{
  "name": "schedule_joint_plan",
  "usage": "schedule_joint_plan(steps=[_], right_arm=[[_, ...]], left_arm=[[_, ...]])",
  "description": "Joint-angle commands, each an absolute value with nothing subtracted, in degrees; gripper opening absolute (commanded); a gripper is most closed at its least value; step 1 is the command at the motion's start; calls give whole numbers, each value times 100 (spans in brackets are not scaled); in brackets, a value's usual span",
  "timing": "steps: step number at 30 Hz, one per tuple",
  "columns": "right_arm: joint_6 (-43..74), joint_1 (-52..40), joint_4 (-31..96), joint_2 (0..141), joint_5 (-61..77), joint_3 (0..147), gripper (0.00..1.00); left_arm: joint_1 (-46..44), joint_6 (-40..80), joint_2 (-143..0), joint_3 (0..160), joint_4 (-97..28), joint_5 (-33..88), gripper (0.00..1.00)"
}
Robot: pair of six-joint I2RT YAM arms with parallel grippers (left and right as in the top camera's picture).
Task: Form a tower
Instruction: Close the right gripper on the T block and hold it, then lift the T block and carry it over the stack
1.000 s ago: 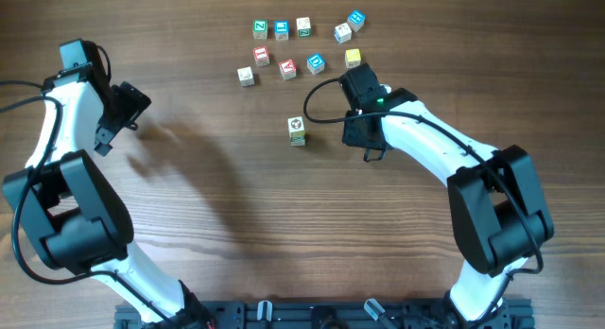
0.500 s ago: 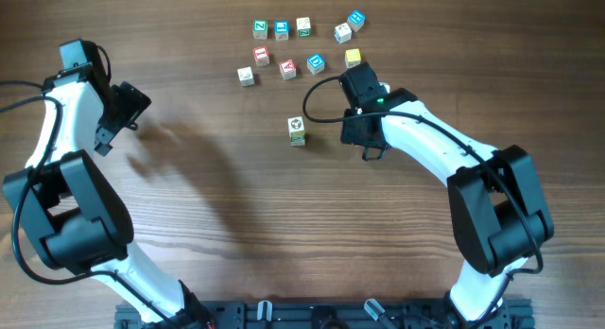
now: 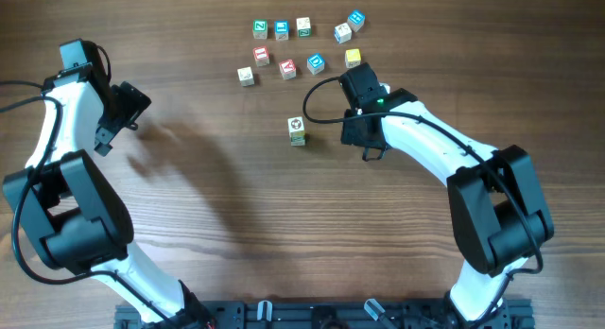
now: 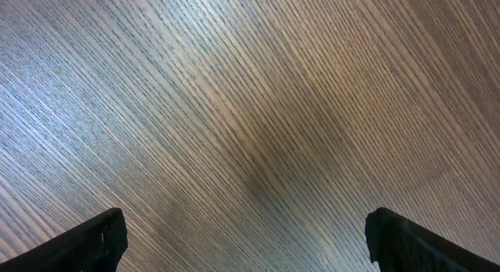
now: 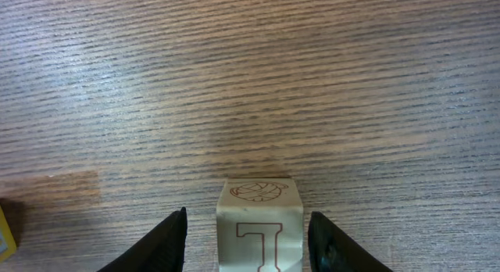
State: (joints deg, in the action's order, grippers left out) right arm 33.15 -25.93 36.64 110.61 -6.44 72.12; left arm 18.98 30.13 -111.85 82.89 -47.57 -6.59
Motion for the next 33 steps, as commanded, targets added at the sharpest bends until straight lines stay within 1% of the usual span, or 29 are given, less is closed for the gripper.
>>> schedule_joint_plan(steps=[1,3,5,6,12,13,14,15,16,18,19,27,31,33], right_arm=[[3299,-2585,3662,11227,-644,7148,50],[3297,-2585,3645,11231,-644,7150,45],[3295,-2585,3623,11229,-670,7150,34],[3291,-2585,3629,11229,-731,7150,32],[3148,-2585,3697,11229,-770,7150,33],[3151,-2585,3715,11229,-768,7150,34],[3151,-2585,3739,11231,-749,7150,38],[3151,-2585,3758,11231,-749,7150,38],[3148,-2585,3776,11231,-749,7150,38],[3151,-2585,3778,11231,-749,7150,28],[3151,-2585,3776,11231,-751,7150,27],[3131,-2585,3870,11214,-751,7295,27],[2764,-2585,4401,11056,-751,7883,26],[2672,-2585,5035,10801,-764,8635,26]], left_arm=[[1907,3033,-11069,8348,-4742,-714,100],[1907,3033,-11069,8348,-4742,-714,100],[1907,3033,-11069,8348,-4742,-714,100],[1907,3033,-11069,8348,-4742,-714,100],[1907,3033,-11069,8348,-4742,-714,100],[1907,3033,-11069,8348,-4742,-714,100],[1907,3033,-11069,8348,-4742,-714,100],[1909,3033,-11069,8348,-4742,-714,100],[1907,3033,-11069,8348,-4742,-714,100],[1907,3033,-11069,8348,-4742,-714,100],[1907,3033,-11069,8348,-4742,-714,100],[1907,3033,-11069,8348,-4742,-714,100],[1907,3033,-11069,8348,-4742,-714,100],[1907,3033,-11069,8348,-4742,-714,100]])
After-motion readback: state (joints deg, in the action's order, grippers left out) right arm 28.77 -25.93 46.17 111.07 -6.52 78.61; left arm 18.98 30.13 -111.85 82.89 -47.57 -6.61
